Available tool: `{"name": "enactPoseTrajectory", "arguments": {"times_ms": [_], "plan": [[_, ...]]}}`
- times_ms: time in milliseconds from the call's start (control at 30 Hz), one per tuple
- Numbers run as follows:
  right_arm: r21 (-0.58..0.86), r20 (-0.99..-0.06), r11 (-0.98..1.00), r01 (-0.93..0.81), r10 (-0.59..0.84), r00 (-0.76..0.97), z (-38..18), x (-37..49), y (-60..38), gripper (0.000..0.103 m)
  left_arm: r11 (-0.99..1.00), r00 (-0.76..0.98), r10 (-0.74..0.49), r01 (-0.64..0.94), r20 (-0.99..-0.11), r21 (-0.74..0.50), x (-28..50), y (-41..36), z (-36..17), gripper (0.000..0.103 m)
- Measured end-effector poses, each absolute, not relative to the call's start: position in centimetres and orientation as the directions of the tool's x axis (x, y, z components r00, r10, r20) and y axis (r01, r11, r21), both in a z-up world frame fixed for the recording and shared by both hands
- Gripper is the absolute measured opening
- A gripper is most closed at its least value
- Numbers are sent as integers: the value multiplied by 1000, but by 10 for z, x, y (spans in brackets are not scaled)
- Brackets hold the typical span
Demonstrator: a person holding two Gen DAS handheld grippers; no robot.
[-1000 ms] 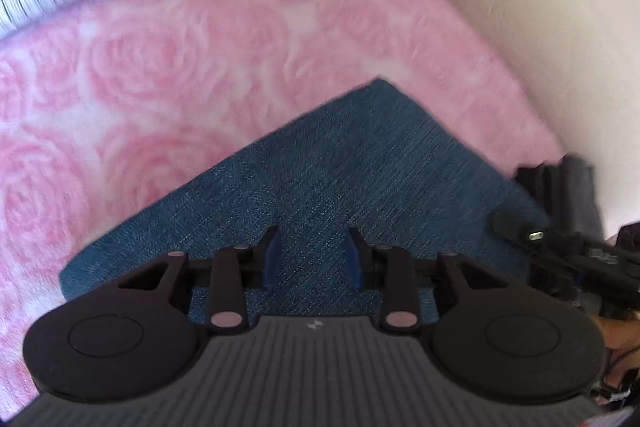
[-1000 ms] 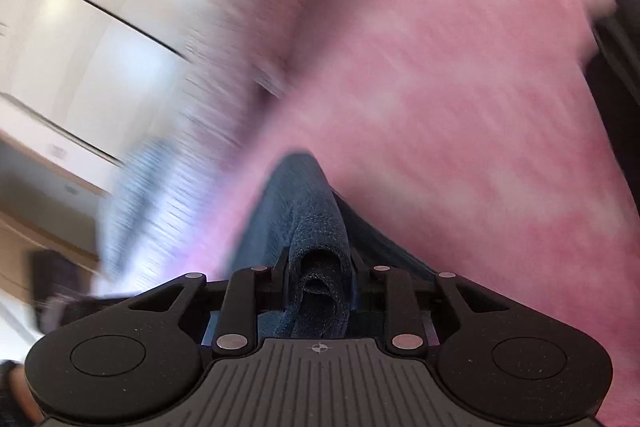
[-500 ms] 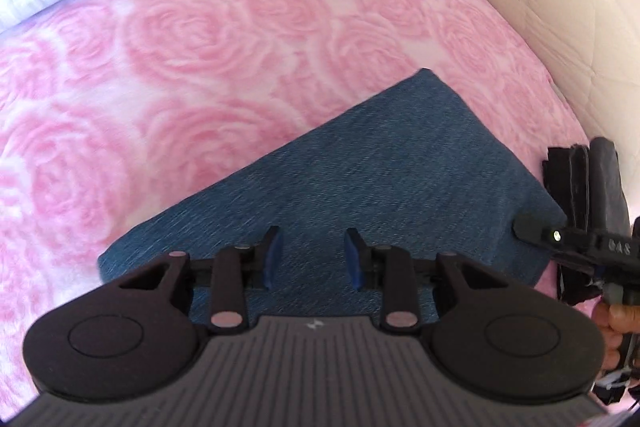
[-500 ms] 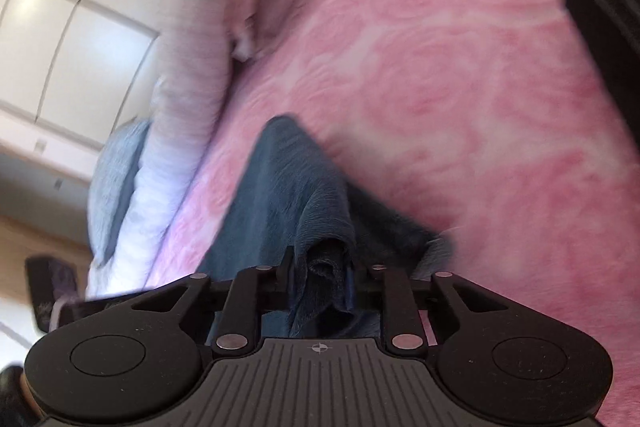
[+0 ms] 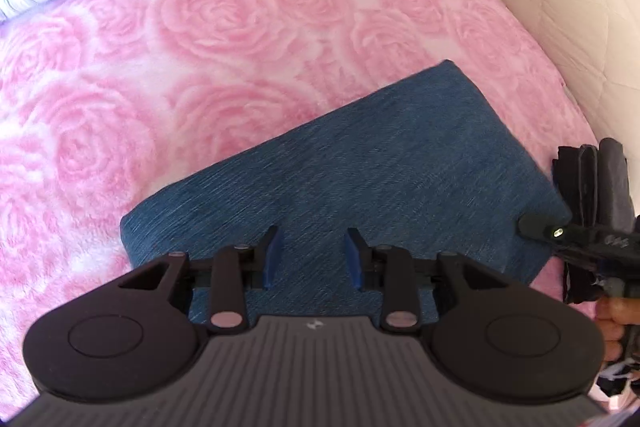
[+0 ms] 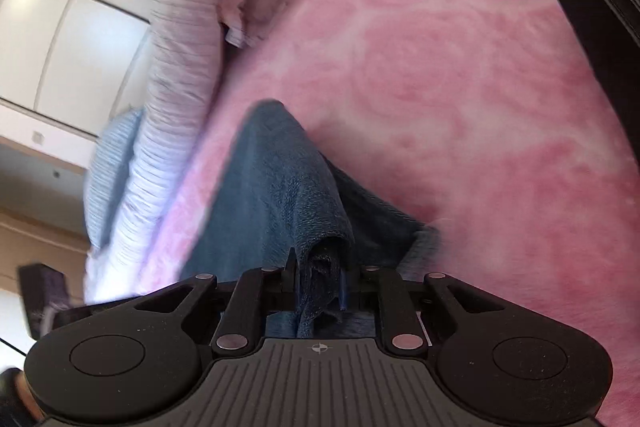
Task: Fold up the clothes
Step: 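Lift the jeans edge with the right gripper and fold it over, then grasp the folded jeans corner with the left gripper and lift it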
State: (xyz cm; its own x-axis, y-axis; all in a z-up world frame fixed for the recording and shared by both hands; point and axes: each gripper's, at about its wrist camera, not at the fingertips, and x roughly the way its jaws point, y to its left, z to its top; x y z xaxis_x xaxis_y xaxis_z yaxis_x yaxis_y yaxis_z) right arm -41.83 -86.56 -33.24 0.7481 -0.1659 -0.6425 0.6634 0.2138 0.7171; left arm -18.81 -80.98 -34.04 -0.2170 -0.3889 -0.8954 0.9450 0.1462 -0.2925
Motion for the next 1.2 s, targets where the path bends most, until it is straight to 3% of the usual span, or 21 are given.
{"name": "enactPoseTrajectory", "arguments": {"times_ms": [100,167,233,400,633,700,800,900,967,1000,1033,1200], "plan": [[705,-653,206,678,-185,735,-322,-420,-861,29,138,-200,-403,951,-893,-276,-184,-806,-336,29],[674,-676,198,712,-225,702,-312,-426,-853,60,158,-182,-415,951,-892,-267,-176,-800,-331,33],[659,-683,188,729,-258,684,-303,-435,-834,73,184,-149,-433,951,-889,-250,-162,-789,-325,38],[728,-658,101,679,-179,732,-309,-434,-775,73,292,-116,-420,922,-900,-256,-116,-765,-334,43],[798,-601,66,599,-1,799,-347,-368,-685,73,329,-318,-450,810,-834,-486,-77,-766,-384,60],[803,-594,65,592,13,805,-356,-351,-666,73,310,-335,-469,804,-817,-507,-77,-766,-393,60],[815,-575,58,577,-38,817,-365,-332,-651,73,279,-337,-509,806,-792,-522,-79,-760,-396,53],[819,-569,14,574,-113,815,-373,-321,-649,72,251,-356,-557,790,-751,-560,-77,-749,-392,32],[810,-581,-1,586,-124,804,-370,-323,-651,37,236,-363,-573,786,-735,-571,-77,-743,-385,21],[803,-592,-1,596,-117,798,-367,-325,-653,31,233,-365,-571,787,-735,-571,-79,-739,-381,20],[796,-602,-1,605,-111,791,-363,-328,-654,27,231,-367,-567,789,-737,-570,-80,-734,-377,19],[751,-658,39,659,-41,752,-335,-358,-661,25,243,-396,-535,774,-746,-585,-91,-674,-354,18]]}}
